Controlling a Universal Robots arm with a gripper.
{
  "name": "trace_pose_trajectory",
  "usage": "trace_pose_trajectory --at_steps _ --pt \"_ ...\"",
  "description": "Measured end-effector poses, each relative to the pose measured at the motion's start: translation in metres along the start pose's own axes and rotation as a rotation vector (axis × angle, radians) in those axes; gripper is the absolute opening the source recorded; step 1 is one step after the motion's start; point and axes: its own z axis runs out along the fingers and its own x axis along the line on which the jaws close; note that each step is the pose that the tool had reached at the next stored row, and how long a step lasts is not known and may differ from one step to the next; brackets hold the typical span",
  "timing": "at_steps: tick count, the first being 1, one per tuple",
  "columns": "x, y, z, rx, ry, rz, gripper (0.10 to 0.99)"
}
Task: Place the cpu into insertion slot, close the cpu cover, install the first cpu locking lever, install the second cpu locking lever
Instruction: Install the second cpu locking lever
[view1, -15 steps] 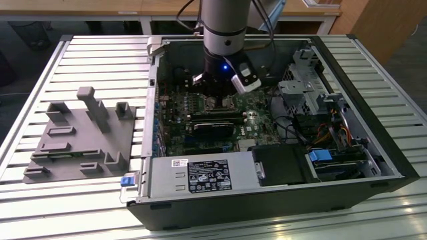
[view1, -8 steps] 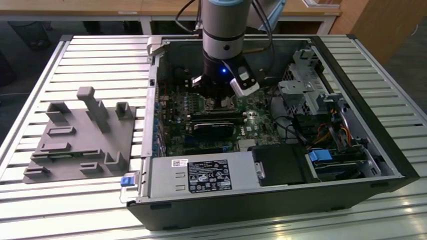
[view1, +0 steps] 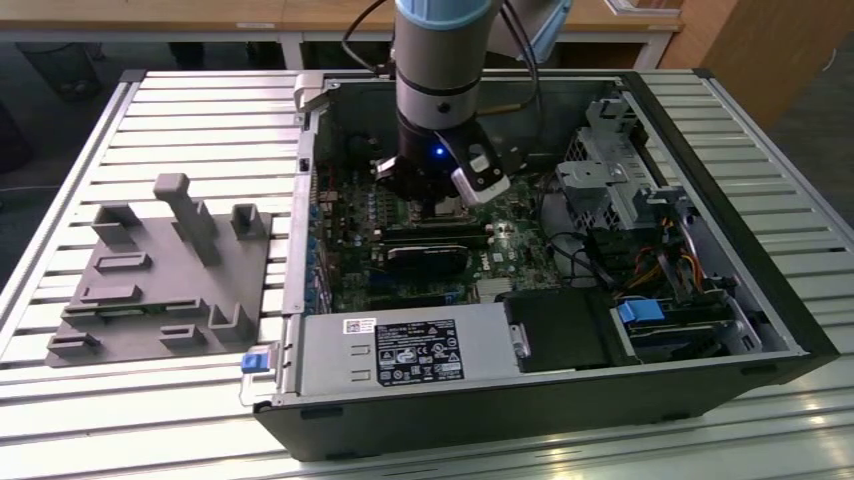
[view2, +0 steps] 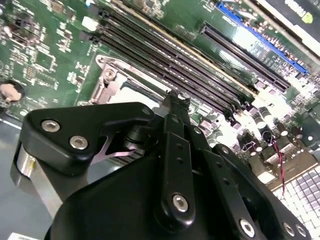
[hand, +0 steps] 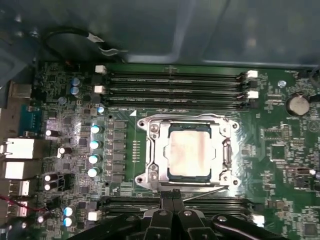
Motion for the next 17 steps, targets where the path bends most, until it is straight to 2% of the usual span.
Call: trace_pose_trajectory --at_steps 9,13,17 --pt "0.0042 -0.0022 0.0128 -0.01 0.0001 0.0 0.106" --pt "0.006 -0.0077 0.0132 -0.031 -0.0001 0.001 0.106" --pt "0.0119 -0.0115 0.0129 -0.06 -0.0003 0.002 0.106"
